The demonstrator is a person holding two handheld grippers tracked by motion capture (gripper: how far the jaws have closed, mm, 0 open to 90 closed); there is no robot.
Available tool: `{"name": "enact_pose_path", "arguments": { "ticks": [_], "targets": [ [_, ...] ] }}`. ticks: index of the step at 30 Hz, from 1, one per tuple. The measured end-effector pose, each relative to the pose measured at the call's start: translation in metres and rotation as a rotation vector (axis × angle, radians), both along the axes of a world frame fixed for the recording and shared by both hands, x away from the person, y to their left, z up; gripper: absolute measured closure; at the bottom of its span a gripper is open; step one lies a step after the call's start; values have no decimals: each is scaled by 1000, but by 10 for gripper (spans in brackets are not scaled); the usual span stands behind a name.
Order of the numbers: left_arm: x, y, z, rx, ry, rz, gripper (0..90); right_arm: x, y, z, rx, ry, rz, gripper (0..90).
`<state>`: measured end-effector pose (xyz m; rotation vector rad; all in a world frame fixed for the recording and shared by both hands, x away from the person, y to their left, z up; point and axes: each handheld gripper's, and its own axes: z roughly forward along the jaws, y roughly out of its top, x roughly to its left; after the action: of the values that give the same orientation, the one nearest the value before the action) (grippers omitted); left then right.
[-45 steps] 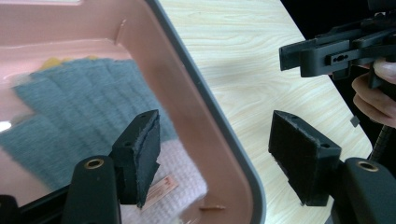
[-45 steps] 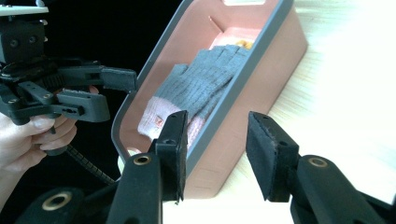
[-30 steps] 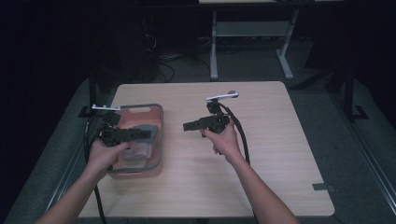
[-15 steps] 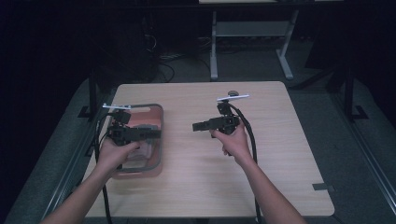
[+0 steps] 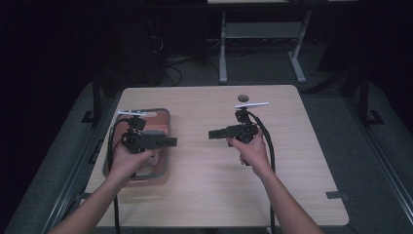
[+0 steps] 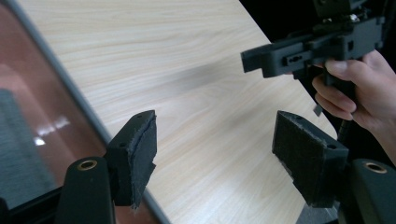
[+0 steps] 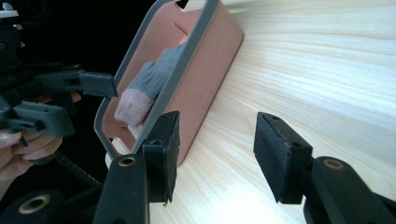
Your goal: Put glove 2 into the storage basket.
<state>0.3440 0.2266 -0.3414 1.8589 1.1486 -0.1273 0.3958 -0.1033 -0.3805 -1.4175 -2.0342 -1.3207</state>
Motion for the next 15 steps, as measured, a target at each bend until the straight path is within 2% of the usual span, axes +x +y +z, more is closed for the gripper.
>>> {"name": "enact_pose_path", "arguments": {
  "ticks": [5,15],
  "targets": [
    [-1,-11,-1,5,-2,-34,305,-2,-11,-3,-2,7,-19,489],
    [-5,-29,-4,6,-9,-67,294,-7,-28,-5,-7,8,-43,466]
  ]
}}
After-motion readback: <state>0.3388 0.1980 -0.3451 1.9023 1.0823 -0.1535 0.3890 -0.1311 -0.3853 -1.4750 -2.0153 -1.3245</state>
